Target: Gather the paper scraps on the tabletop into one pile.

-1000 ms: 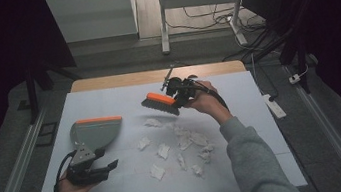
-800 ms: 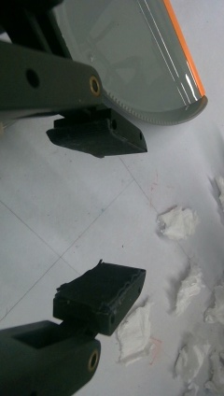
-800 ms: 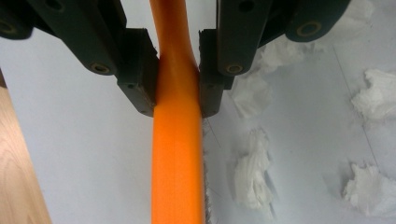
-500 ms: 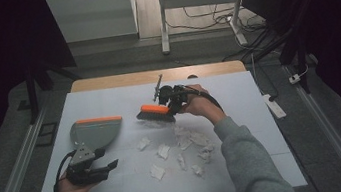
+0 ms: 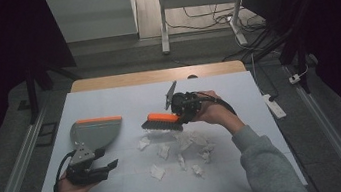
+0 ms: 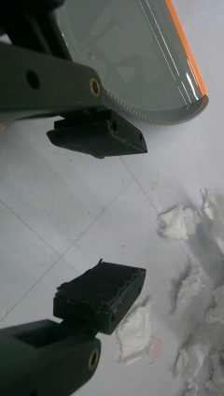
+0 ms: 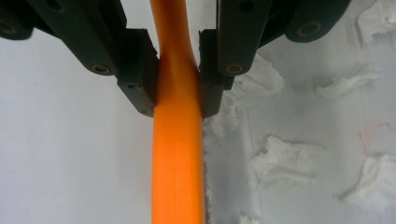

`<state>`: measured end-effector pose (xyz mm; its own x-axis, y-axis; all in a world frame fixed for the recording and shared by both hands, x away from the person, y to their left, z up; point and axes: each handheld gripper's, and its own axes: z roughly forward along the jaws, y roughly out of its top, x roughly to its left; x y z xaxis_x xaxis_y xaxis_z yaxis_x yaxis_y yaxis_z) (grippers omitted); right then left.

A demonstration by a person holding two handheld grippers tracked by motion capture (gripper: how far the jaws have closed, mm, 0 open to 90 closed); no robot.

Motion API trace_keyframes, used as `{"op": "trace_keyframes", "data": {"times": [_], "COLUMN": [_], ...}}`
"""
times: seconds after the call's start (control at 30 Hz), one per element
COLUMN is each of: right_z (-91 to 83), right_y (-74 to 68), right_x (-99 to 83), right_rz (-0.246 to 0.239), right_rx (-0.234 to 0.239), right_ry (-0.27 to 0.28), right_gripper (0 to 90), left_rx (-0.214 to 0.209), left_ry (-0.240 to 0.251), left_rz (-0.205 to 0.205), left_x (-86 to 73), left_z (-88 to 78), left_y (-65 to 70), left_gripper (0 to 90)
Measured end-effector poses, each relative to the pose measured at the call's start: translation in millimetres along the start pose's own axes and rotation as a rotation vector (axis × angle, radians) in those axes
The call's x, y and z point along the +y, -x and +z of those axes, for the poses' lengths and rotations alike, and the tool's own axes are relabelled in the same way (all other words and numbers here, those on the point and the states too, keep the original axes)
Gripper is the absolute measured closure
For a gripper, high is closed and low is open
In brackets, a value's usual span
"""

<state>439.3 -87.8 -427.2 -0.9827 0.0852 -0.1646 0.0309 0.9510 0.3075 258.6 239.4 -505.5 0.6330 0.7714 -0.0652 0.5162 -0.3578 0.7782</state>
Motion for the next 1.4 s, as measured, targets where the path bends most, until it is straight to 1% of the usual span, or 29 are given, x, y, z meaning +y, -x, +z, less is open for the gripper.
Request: {"op": "trace_keyframes", "data": {"times": [0.07, 0.1, 0.13, 0.2, 0.27, 0.43, 0.47, 0.53, 0.63, 0.73, 0.77, 0.8, 0.83, 0.93, 0.97, 1.03, 1.07, 1.13, 1.2, 1.27, 1.3, 1.37, 1.4], "right_z": [-6.9, -9.2, -10.2, -8.6, -3.7, 14.4, 17.9, 24.5, 32.0, 39.9, 40.8, 41.7, 42.2, 41.1, 39.7, 36.4, 34.5, 30.0, 26.7, 21.4, 17.9, 7.2, 1.2], "right_y": [2.8, 4.1, 5.2, 10.0, 14.6, 20.9, 21.9, 24.2, 30.3, 32.5, 31.2, 29.9, 27.0, 15.4, 10.1, 2.9, 0.4, -6.5, -11.8, -15.2, -15.7, -13.3, -11.8], "right_x": [-2.6, -3.1, -3.1, -1.8, 2.0, 17.4, 20.2, 25.2, 29.1, 32.3, 33.5, 35.1, 36.7, 39.9, 39.8, 38.0, 36.0, 30.4, 23.2, 16.7, 13.3, 7.3, 4.6], "right_rz": [0.012, 0.024, 0.044, 0.063, 0.076, 0.081, 0.074, 0.068, 0.080, 0.071, 0.074, 0.064, 0.050, 0.001, 0.000, -0.039, -0.056, -0.059, -0.081, -0.076, -0.069, -0.037, -0.008], "right_rx": [-0.028, -0.043, -0.055, -0.070, -0.084, -0.070, -0.071, -0.081, -0.094, -0.099, -0.086, -0.070, -0.067, -0.061, -0.056, -0.040, -0.031, -0.006, 0.005, 0.009, 0.000, -0.012, -0.022], "right_ry": [0.025, 0.027, 0.030, 0.030, 0.020, 0.020, 0.017, 0.001, -0.012, -0.048, -0.042, -0.039, -0.043, -0.083, -0.097, -0.111, -0.107, -0.103, -0.094, -0.083, -0.058, -0.002, 0.033], "right_gripper": [70.8, 70.8, 70.8, 70.8, 70.8, 70.8, 70.8, 70.8, 70.8, 70.8, 70.8, 70.8, 70.8, 70.9, 70.9, 70.9, 70.9, 70.9, 70.9, 70.9, 70.9, 70.9, 70.9], "left_rx": [0.001, 0.001, 0.001, 0.000, 0.000, -0.001, -0.001, -0.003, -0.005, -0.007, -0.007, -0.008, -0.009, -0.008, -0.008, -0.008, -0.009, -0.008, -0.007, -0.006, -0.006, -0.004, -0.003], "left_ry": [0.000, 0.000, 0.001, 0.002, 0.002, 0.002, 0.002, 0.004, 0.005, 0.008, 0.008, 0.007, 0.007, 0.009, 0.010, 0.007, 0.006, 0.006, 0.005, 0.005, 0.006, 0.006, 0.007], "left_rz": [-0.001, -0.001, -0.003, -0.007, -0.008, -0.008, -0.007, -0.008, -0.008, -0.011, -0.011, -0.010, -0.011, -0.011, -0.011, -0.010, -0.009, -0.008, -0.008, -0.008, -0.008, -0.011, -0.012], "left_x": [0.1, 0.1, 0.2, 0.2, 0.1, -0.2, -0.3, -0.4, -0.7, -0.9, -1.0, -1.1, -1.2, -1.1, -1.1, -1.1, -1.0, -0.9, -0.8, -0.7, -0.7, -0.8, -0.8], "left_z": [0.0, 0.0, 0.1, 0.0, -0.1, -0.2, -0.3, -0.3, -0.4, -0.8, -0.7, -0.7, -0.5, -0.7, -0.8, -0.6, -0.5, -0.4, -0.4, -0.3, -0.2, -0.4, -0.6], "left_y": [0.1, -0.1, -0.3, -0.7, -0.5, -1.0, -1.3, -1.5, -1.8, -2.1, -2.2, -2.4, -2.6, -2.2, -2.1, -2.1, -2.1, -1.9, -1.8, -1.8, -1.8, -2.0, -2.2], "left_gripper": [36.0, 36.0, 36.0, 36.0, 36.0, 36.0, 36.0, 36.0, 36.0, 36.0, 36.0, 36.0, 36.1, 36.1, 36.1, 36.1, 36.1, 36.1, 36.1, 36.1, 36.1, 36.1, 36.1]}}
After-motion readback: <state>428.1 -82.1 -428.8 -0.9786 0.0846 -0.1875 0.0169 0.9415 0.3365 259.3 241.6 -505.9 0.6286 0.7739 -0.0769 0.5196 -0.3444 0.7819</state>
